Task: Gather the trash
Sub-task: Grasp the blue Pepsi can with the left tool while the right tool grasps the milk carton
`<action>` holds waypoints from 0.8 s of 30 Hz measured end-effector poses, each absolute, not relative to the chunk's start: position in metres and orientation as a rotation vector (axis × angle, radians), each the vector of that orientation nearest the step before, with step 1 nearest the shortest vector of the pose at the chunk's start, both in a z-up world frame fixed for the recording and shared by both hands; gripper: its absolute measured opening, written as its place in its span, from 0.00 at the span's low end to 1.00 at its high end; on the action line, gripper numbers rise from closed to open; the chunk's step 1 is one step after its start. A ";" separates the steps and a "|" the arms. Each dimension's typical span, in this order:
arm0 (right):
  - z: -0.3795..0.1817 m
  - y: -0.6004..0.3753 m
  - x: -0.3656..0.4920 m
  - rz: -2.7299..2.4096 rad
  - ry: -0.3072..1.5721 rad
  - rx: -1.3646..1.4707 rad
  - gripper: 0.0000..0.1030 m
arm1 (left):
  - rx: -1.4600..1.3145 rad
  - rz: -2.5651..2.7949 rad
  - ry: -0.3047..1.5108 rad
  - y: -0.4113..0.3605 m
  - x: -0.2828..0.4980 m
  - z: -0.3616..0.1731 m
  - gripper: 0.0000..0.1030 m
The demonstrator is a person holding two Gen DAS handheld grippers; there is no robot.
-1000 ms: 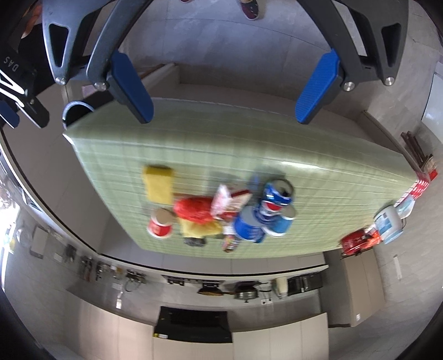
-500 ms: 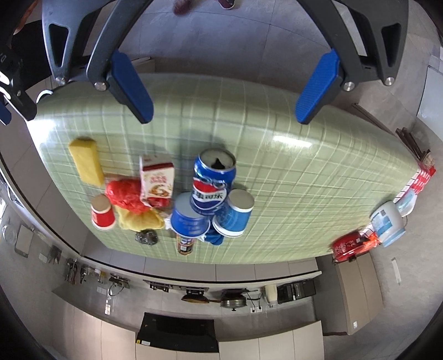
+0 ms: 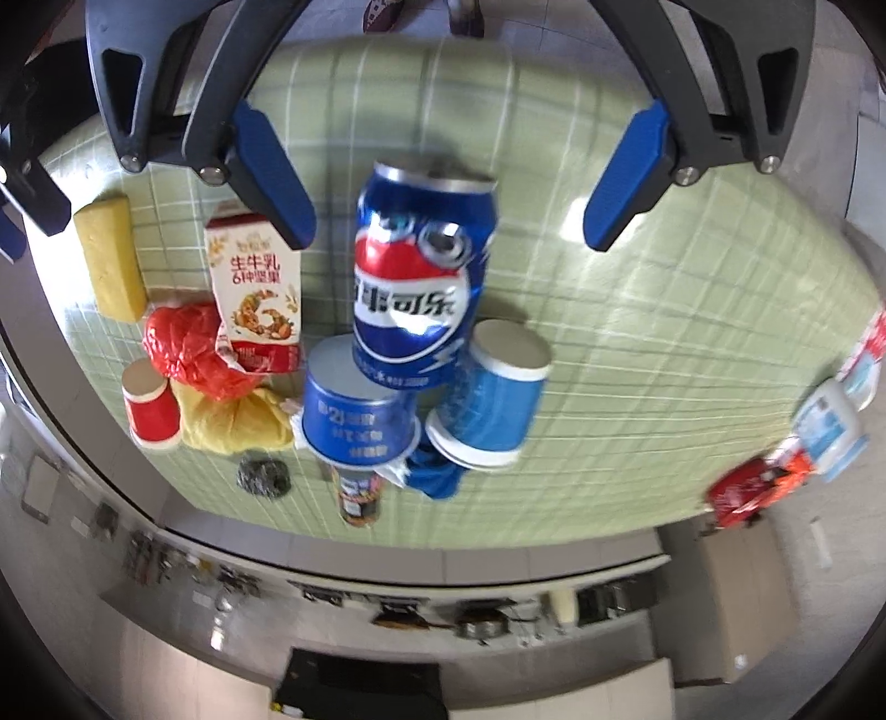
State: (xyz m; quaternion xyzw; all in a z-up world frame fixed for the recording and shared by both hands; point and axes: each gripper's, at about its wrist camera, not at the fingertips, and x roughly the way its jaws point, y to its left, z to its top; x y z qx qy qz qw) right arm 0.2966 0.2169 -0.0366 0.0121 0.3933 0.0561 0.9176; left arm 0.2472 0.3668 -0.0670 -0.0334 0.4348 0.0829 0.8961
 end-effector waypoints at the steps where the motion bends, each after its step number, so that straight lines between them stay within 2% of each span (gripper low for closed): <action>1: -0.039 0.220 0.301 0.113 0.810 0.029 1.00 | -0.058 0.146 0.913 0.367 0.254 -0.071 0.88; 7: -0.056 0.241 0.328 0.096 0.839 0.099 0.97 | -0.024 0.014 0.987 0.378 0.273 -0.093 0.61; 11: -0.070 0.259 0.345 0.095 0.870 0.133 0.87 | -0.035 -0.042 0.948 0.390 0.263 -0.090 0.60; 23: -0.110 0.306 0.383 0.142 0.957 0.178 0.86 | -0.088 -0.092 0.919 0.425 0.250 -0.083 0.59; 24: -0.112 0.308 0.385 0.141 0.964 0.174 0.82 | -0.086 -0.095 0.920 0.425 0.250 -0.083 0.59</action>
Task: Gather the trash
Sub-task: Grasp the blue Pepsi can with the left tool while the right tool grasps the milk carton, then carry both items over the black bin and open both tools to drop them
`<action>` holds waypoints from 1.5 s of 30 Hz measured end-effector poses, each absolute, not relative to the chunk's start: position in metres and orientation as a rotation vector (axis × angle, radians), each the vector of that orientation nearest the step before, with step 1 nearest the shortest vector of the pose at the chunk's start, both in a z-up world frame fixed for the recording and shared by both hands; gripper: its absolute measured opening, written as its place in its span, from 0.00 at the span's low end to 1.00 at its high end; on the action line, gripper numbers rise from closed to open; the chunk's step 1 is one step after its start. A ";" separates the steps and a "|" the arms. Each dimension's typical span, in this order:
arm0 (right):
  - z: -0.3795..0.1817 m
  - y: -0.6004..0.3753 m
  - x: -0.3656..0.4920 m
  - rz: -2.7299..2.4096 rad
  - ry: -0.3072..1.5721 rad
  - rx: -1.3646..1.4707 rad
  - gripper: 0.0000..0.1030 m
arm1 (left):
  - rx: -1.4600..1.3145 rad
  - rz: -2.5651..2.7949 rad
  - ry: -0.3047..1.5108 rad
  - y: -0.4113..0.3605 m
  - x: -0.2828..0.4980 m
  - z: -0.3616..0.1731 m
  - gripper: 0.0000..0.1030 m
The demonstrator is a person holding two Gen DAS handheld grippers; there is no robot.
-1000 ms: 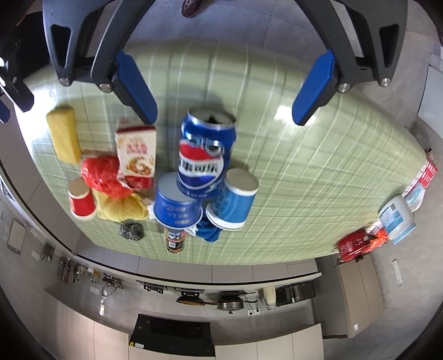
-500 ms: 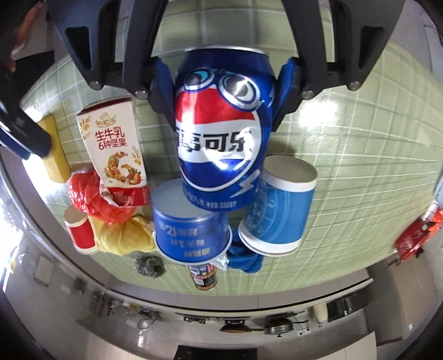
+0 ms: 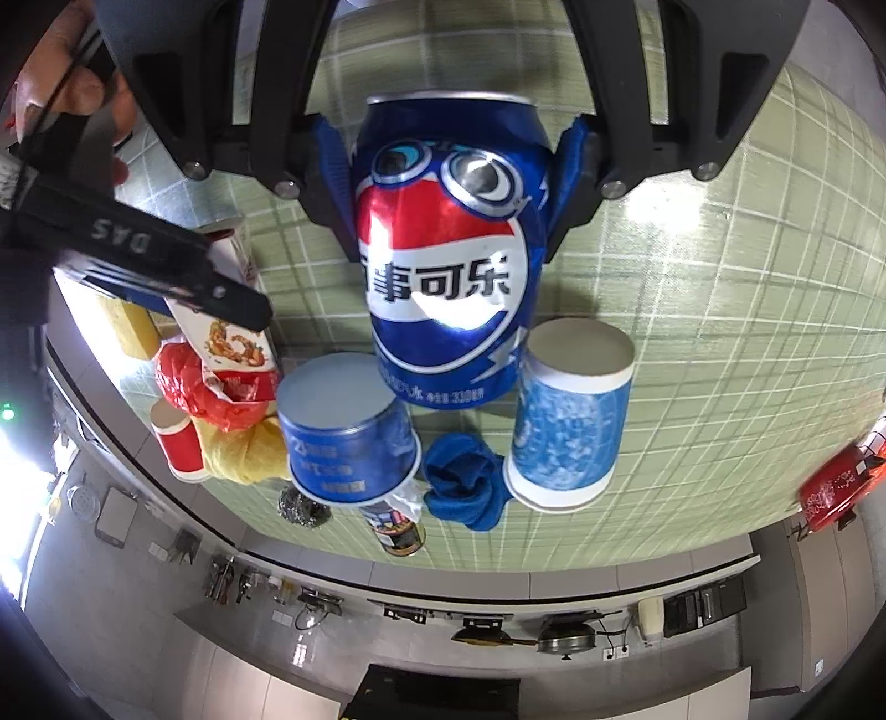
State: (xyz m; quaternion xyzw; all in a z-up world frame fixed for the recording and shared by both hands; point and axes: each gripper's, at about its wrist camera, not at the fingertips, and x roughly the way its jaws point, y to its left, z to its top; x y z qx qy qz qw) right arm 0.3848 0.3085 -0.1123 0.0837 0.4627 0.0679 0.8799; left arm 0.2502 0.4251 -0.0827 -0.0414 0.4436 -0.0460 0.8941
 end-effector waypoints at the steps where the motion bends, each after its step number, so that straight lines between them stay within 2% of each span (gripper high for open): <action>1: -0.115 0.310 0.386 0.142 0.973 0.175 0.70 | -0.088 -0.100 0.921 0.426 0.250 -0.082 0.59; 2: -0.116 0.311 0.388 0.153 0.978 0.184 0.66 | -0.088 -0.103 0.922 0.428 0.251 -0.082 0.59; 10: -0.104 0.307 0.376 0.167 0.935 0.182 0.60 | -0.094 -0.141 0.892 0.425 0.255 -0.072 0.58; 11: -0.101 0.305 0.374 0.165 0.930 0.183 0.52 | -0.096 -0.146 0.893 0.424 0.256 -0.070 0.58; 12: -0.098 0.303 0.372 0.163 0.925 0.186 0.36 | -0.101 -0.150 0.889 0.423 0.257 -0.068 0.58; 18: -0.104 0.291 0.373 0.185 1.012 0.229 0.38 | -0.073 -0.148 0.922 0.413 0.263 -0.076 0.58; 21: -0.113 0.289 0.374 0.194 1.027 0.247 0.45 | -0.072 -0.139 0.941 0.412 0.264 -0.084 0.58; 23: -0.117 0.291 0.377 0.199 1.031 0.259 0.46 | -0.074 -0.138 0.938 0.412 0.262 -0.086 0.58; 24: -0.119 0.292 0.379 0.210 1.030 0.270 0.46 | -0.071 -0.139 0.935 0.412 0.262 -0.086 0.58; 25: -0.119 0.293 0.379 0.213 1.023 0.262 0.35 | -0.075 -0.138 0.934 0.413 0.261 -0.086 0.58; 30: -0.104 0.307 0.371 0.249 0.964 0.197 0.35 | -0.099 -0.149 0.901 0.414 0.258 -0.074 0.58; 36: -0.063 0.279 0.358 0.190 0.874 0.220 0.35 | -0.109 -0.217 0.843 0.396 0.259 -0.048 0.58; 45: -0.027 0.160 0.317 -0.040 0.784 0.304 0.35 | -0.059 -0.387 0.810 0.299 0.269 -0.029 0.58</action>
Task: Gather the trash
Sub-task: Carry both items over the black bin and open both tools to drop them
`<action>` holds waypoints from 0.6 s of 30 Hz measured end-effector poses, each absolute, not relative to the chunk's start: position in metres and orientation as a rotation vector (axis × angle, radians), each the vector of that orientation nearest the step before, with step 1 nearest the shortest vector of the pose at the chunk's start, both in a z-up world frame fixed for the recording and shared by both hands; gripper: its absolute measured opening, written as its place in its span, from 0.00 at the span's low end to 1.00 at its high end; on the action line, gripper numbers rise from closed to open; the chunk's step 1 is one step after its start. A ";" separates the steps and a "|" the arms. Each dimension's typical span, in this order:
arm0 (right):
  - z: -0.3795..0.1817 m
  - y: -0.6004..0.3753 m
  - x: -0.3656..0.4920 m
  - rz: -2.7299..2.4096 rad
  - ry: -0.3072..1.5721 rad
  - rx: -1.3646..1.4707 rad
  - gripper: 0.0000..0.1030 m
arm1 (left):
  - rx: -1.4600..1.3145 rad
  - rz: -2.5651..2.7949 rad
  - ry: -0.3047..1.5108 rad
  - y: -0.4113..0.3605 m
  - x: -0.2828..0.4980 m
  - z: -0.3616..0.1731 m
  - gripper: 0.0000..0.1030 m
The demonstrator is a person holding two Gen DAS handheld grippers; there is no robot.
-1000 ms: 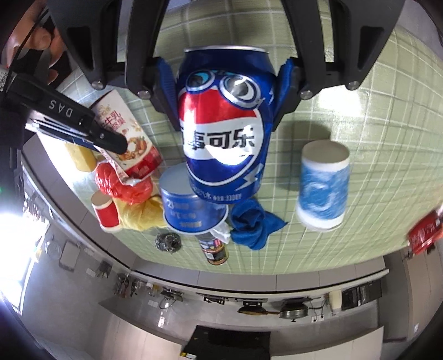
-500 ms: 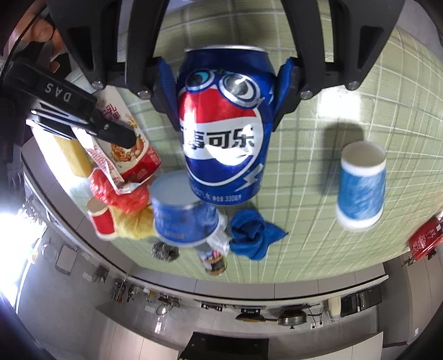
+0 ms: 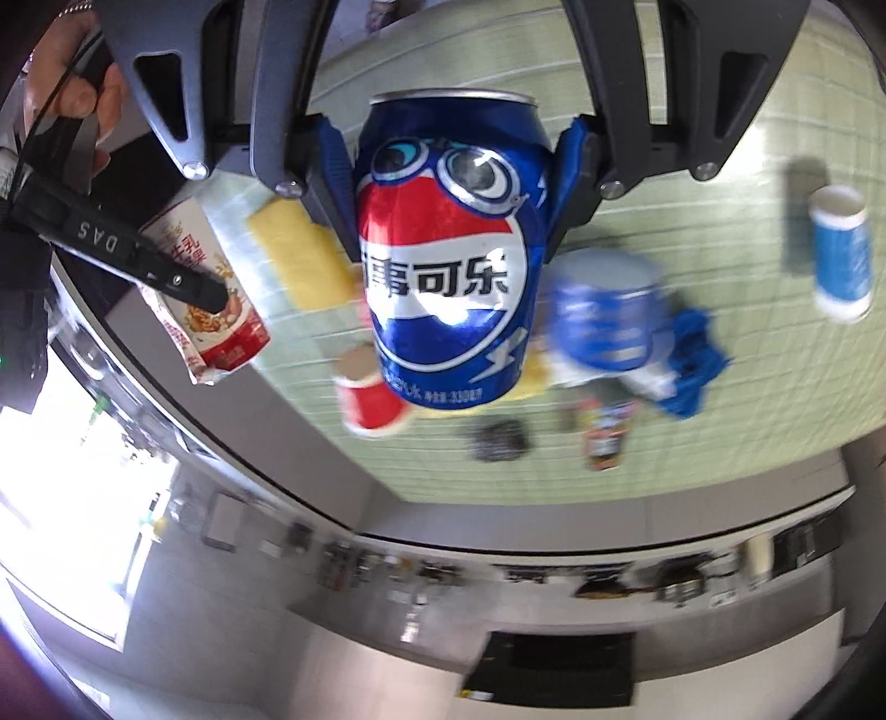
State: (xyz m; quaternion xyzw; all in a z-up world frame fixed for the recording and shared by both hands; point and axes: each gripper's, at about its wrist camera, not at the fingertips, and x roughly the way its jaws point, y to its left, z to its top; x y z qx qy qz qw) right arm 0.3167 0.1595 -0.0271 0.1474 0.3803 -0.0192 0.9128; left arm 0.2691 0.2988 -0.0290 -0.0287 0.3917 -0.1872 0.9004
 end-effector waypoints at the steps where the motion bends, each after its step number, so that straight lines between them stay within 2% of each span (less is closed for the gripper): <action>1: -0.025 0.145 0.312 -0.060 0.776 0.313 0.35 | -0.052 -0.406 0.806 0.282 0.270 -0.028 0.58; 9: -0.025 -0.040 0.265 -0.231 0.722 0.370 0.35 | -0.029 -0.482 0.806 0.137 0.281 -0.034 0.58; 18: -0.078 -0.239 0.279 -0.203 0.848 0.400 0.35 | -0.063 -0.490 0.872 -0.045 0.300 -0.058 0.58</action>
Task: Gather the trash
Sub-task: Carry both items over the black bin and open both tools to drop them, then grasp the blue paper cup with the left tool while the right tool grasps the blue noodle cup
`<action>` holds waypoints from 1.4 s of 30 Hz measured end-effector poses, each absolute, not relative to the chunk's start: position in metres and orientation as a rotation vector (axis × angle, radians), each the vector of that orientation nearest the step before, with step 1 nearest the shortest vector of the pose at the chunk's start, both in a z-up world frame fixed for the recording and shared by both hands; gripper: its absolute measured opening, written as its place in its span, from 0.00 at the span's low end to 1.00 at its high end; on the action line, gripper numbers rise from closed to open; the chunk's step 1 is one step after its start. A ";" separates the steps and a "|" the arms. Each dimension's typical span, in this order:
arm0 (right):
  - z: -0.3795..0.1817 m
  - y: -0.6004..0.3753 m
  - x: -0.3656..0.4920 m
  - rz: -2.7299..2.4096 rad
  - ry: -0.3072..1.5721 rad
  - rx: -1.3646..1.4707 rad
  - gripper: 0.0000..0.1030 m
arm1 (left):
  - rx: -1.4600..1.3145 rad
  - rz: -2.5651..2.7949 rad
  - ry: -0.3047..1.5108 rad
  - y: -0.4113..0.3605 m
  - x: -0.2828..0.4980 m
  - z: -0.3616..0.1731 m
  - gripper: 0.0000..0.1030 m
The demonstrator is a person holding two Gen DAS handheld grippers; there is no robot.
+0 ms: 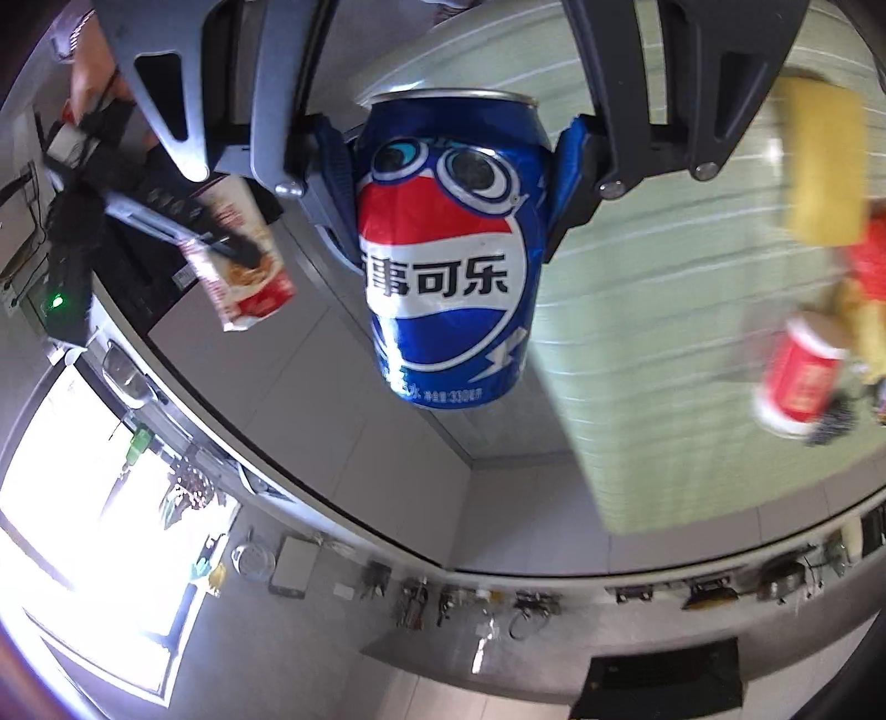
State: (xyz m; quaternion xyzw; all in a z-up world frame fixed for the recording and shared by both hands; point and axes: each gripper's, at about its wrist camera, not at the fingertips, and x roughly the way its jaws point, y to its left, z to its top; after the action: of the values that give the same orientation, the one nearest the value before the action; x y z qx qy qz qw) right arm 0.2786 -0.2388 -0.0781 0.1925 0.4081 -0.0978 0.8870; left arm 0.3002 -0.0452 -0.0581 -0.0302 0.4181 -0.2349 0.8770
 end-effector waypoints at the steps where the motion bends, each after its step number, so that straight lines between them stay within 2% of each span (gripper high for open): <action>1: -0.085 -0.252 0.283 -0.198 0.863 0.399 0.35 | -0.049 -0.489 0.887 -0.064 0.305 -0.065 0.58; 6: -0.121 -0.284 0.301 -0.144 0.921 0.417 0.35 | -0.006 -0.462 0.983 -0.114 0.314 -0.099 0.58; 15: -0.174 -0.313 0.326 -0.065 1.014 0.436 0.36 | 0.072 -0.305 1.085 -0.152 0.328 -0.132 0.60; 18: -0.186 -0.322 0.332 -0.042 1.025 0.439 0.36 | 0.079 -0.273 1.095 -0.155 0.332 -0.136 0.66; 19: -0.189 -0.324 0.334 -0.031 1.029 0.446 0.40 | 0.085 -0.257 1.097 -0.157 0.334 -0.137 0.74; 20: -0.190 -0.324 0.335 -0.028 1.031 0.445 0.46 | 0.083 -0.250 1.100 -0.159 0.335 -0.137 0.77; 21: -0.192 -0.325 0.338 -0.029 1.034 0.438 0.62 | 0.078 -0.236 1.105 -0.161 0.337 -0.136 0.77; 22: -0.192 -0.326 0.340 -0.033 1.032 0.431 0.67 | 0.069 -0.231 1.105 -0.159 0.337 -0.134 0.77; 26: -0.181 -0.331 0.338 -0.045 0.999 0.443 0.67 | 0.027 -0.228 1.054 -0.149 0.331 -0.108 0.77; 32: -0.136 -0.319 0.333 -0.064 0.923 0.403 0.67 | 0.005 -0.236 0.966 -0.115 0.316 -0.055 0.77; 42: -0.056 -0.213 0.318 -0.009 0.813 0.304 0.67 | -0.044 -0.164 0.882 -0.002 0.292 -0.013 0.77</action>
State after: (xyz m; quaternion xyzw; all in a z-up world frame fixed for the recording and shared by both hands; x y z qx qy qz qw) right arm 0.3176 -0.2128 -0.0559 0.1471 0.3940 -0.0042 0.9073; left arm 0.2924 -0.0025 -0.0132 -0.0211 0.4264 -0.0794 0.9008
